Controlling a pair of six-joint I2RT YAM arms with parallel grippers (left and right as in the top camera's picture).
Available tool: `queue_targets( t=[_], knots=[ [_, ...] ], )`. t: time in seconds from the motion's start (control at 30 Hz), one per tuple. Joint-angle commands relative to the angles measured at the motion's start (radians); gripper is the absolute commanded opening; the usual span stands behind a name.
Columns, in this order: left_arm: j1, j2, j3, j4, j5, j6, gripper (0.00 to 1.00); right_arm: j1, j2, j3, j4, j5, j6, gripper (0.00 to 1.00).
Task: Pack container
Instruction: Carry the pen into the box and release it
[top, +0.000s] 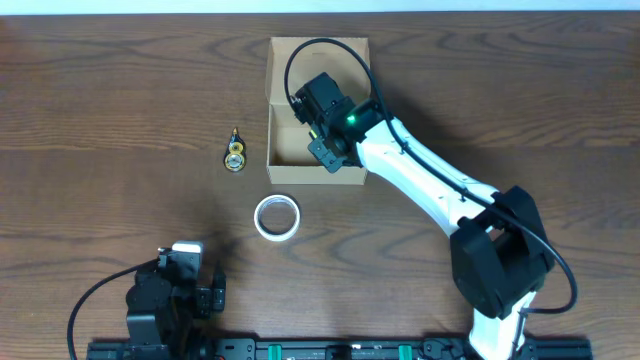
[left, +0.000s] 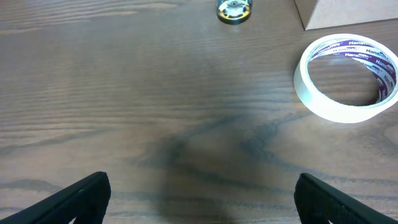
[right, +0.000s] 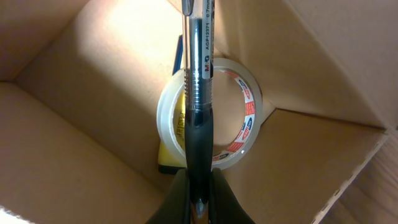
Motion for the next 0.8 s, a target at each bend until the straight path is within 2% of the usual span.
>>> queue_targets(
  t=[0.0, 0.27, 0.37, 0.63, 0.77],
  knots=[
    [-0.004, -0.006, -0.017, -0.043, -0.007, 0.013, 0.95, -0.007, 0.008, 0.021, -0.003, 0.000, -0.014, 0.01],
    [-0.004, -0.006, -0.017, -0.043, -0.007, 0.013, 0.95, -0.010, 0.015, 0.021, -0.011, -0.004, -0.014, 0.02],
    [-0.004, -0.006, -0.017, -0.043, -0.007, 0.013, 0.95, -0.011, 0.015, 0.021, -0.011, -0.004, -0.014, 0.06],
    [-0.004, -0.006, -0.017, -0.043, -0.007, 0.013, 0.96, -0.011, 0.015, 0.021, -0.011, -0.004, -0.014, 0.06],
    [-0.004, -0.006, -0.017, -0.043, -0.007, 0.013, 0.95, -0.011, 0.015, 0.021, -0.011, -0.004, -0.014, 0.09]
  ],
)
